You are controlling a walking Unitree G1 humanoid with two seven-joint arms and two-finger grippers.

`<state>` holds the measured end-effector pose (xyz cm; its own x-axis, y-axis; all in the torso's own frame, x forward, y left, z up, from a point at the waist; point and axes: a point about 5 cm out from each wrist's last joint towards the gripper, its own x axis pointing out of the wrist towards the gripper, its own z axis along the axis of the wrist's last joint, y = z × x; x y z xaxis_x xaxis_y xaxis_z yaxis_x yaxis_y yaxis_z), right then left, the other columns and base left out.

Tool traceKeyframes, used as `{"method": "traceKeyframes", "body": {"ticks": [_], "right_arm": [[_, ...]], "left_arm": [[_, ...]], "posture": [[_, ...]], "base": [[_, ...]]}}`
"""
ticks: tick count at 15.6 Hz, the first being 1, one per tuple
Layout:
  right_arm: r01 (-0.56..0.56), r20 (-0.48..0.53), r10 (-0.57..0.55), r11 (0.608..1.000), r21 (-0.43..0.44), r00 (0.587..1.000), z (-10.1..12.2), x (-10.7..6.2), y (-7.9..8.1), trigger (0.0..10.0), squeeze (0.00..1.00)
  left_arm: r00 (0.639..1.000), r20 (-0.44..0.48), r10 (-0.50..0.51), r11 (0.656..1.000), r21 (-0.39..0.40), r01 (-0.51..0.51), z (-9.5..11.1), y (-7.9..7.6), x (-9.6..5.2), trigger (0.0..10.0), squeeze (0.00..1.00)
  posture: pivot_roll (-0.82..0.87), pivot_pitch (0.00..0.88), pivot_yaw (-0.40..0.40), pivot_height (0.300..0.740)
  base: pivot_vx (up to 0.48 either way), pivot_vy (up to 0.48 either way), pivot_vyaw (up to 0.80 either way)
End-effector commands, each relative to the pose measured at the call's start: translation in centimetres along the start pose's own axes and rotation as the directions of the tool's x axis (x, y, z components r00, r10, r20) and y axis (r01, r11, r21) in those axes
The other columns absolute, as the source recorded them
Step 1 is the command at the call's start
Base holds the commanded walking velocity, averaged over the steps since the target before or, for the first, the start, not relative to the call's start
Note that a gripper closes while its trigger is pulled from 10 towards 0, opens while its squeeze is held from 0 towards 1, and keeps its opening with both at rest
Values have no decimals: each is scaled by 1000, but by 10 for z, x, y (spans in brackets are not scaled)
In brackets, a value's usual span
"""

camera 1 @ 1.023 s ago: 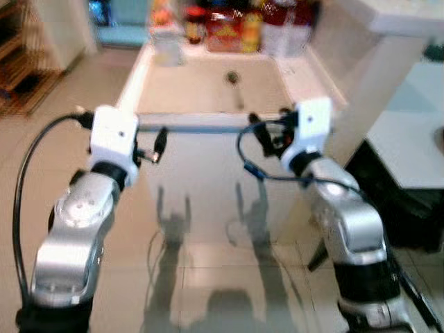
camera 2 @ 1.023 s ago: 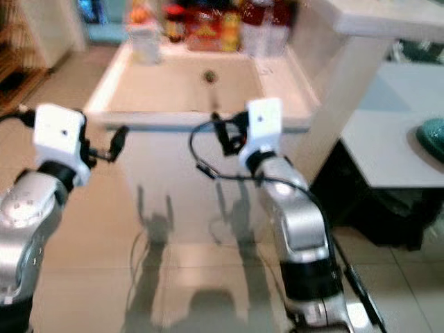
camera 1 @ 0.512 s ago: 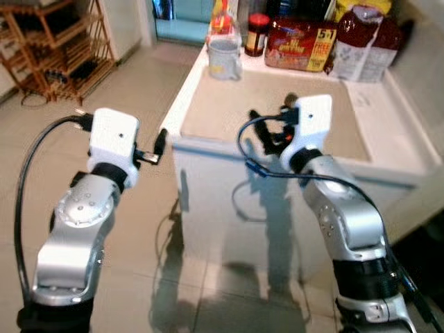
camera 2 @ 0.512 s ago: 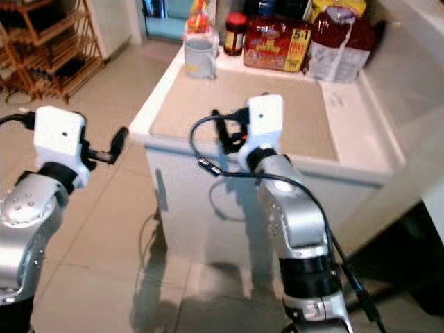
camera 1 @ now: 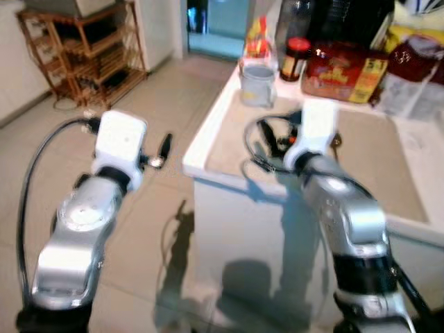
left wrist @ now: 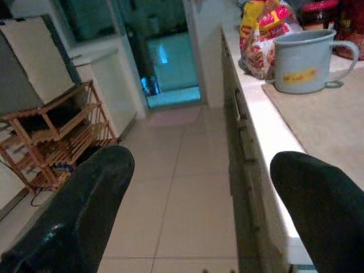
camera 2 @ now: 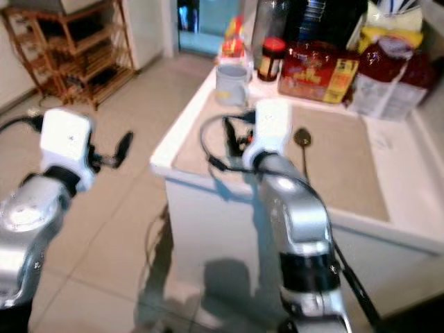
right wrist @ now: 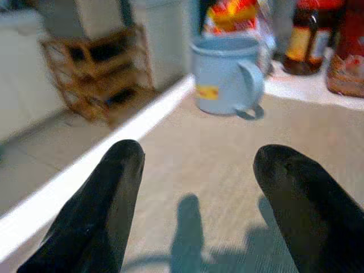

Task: Setting the table

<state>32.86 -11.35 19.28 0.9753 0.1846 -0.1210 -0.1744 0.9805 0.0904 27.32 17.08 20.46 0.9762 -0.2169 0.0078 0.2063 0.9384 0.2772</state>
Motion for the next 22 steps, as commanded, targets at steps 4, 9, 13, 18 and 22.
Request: {"method": "traceKeyframes", "body": {"ticks": [4, 9, 13, 18, 22], "right_arm": [[162, -71, -160, 986, 23, 985, -1, 1, -33, 10000, 976], [279, -144, -276, 960, 1, 950, 4, -3, -55, 10000, 871], [356, -219, -346, 934, 8, 912, 7, 1, -72, 10000, 0], [318, -316, -300, 948, 8, 900, 2, 3, -71, 10000, 0], [314, -364, -293, 950, -2, 884, -5, 4, -74, 10000, 0]], "left_arm": [[990, 78, -120, 993, -8, 121, 12, -13, -3, 10000, 0], [980, 74, -186, 982, -14, 188, 9, -17, -6, 10000, 0], [918, 130, -374, 924, -40, 381, 20, -36, -16, 10000, 0], [834, 103, -542, 832, -71, 550, 17, -54, -30, 10000, 0], [801, 93, -592, 789, -135, 599, 16, -58, -35, 10000, 0]], "posture": [[92, 19, -39, 740], [86, 14, -42, 740], [89, 6, -45, 740], [92, 0, -50, 740], [90, 0, -48, 740]], "base": [[0, 0, 0], [0, 0, 0], [0, 0, 0], [0, 0, 0], [0, 0, 0]]}}
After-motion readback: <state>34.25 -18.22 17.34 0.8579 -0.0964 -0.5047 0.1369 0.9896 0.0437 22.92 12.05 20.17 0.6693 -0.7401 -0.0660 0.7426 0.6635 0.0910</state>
